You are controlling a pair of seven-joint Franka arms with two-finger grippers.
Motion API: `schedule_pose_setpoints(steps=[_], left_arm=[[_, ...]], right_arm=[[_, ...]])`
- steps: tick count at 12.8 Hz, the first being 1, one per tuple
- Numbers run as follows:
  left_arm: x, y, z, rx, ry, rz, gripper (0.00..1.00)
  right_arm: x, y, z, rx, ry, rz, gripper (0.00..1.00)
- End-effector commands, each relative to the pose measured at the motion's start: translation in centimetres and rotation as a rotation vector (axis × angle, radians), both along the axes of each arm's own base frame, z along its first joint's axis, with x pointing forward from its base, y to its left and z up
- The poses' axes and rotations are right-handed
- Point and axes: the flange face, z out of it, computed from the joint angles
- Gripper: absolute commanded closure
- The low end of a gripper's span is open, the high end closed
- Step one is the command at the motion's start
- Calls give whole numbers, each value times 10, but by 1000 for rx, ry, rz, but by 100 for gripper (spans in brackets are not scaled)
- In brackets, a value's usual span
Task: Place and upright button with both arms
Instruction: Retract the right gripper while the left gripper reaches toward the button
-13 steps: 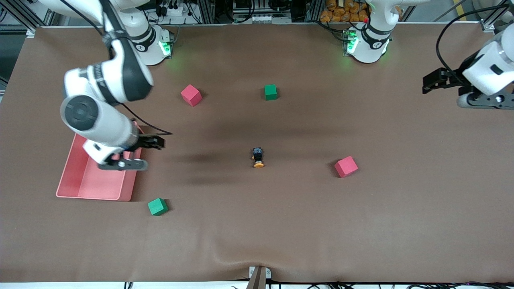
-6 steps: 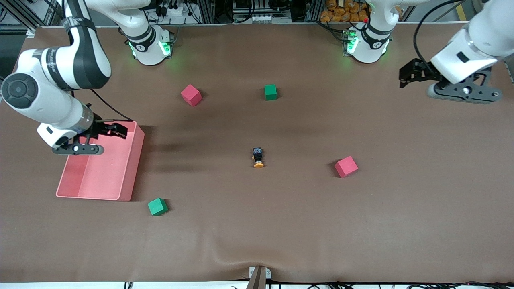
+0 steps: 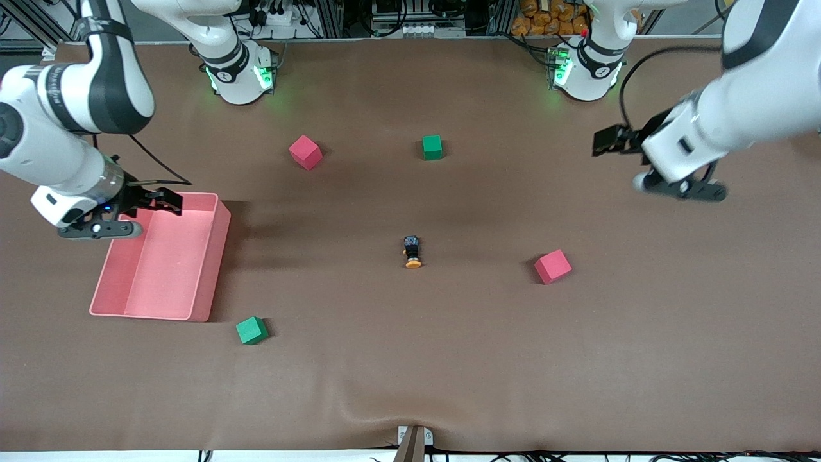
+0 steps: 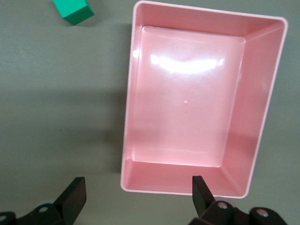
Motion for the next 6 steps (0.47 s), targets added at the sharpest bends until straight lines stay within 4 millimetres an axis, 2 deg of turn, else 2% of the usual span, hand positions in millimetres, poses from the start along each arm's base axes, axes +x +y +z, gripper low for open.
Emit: schedule_pose_setpoints(steps=[1,3,6], left_arm=[[14,-32,-18,33,9,15,0],[27,-52,-43,86,14,115,0],[31,-119,-83,89,-23,143,0]], right_arm=[[-14,-2,17,-6,-11,19,0],[-15,0,29,-7,-12,22,0],[-10,4,68,-8,10,25,0]])
